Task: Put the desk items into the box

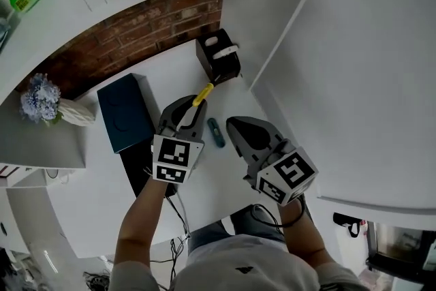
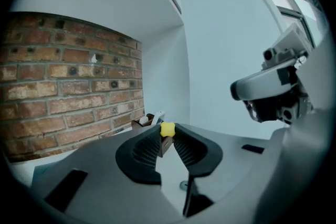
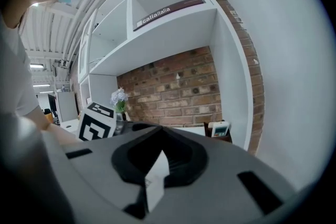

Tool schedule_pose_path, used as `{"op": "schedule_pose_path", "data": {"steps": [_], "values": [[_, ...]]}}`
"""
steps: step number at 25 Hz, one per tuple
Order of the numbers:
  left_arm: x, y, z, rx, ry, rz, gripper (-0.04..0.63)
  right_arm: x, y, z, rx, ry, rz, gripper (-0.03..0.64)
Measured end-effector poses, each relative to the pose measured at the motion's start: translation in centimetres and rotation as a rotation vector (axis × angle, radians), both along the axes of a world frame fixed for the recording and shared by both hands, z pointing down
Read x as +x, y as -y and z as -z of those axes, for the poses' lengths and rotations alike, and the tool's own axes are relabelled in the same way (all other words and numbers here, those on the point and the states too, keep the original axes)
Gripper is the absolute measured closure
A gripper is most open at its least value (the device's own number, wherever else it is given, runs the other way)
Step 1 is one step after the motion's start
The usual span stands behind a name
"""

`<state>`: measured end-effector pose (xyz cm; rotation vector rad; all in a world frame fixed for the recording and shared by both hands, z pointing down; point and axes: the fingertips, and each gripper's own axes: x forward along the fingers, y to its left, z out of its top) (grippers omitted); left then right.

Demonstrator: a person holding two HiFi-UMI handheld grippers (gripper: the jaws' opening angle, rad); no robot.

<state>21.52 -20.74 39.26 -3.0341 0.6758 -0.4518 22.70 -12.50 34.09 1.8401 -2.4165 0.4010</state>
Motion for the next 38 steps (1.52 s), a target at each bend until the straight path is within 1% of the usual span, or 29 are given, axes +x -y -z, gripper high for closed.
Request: {"op": "schedule_pose_path", "data": {"steps": [6,13,23,28,31,34,38], "values": [[-3.9,-2.3,3.2,0.003,-0.060,0.090,0.515,-1.8,-0.3,1.1,0.028,0.015,0.090,0.607],[-8.5,-4.7,5.5,0.016,-0.107,0.228,0.515,-4.6,-1.2,2.0,0.057,0.018,0.232,0.607],[-15.4,-10.0,5.9,0.056,-0.120,0.452,0.515,-9.4,-4.3,2.0,0.074,0.020,0.446,0.607],[-19.1,-12.3,5.8,0.067,-0.114,0.543,0.515,-12.4,-5.6,1.6,0.070,0.027,0.529,0.607],[-21.2,-13.2,5.5,0.060,-0.113,0.572,0.515,-14.2,-6.1,1.4,0.067,0.021,0.557,0.607],[-23.0,-13.6,4.8,0.040,-0.113,0.579,0.515,-15.8,-6.0,1.4,0.061,0.026,0.555,0.607],[-24.7,-13.5,4.0,0.012,-0.090,0.541,0.515,-17.9,-5.4,1.7,0.058,0.048,0.528,0.607]]}}
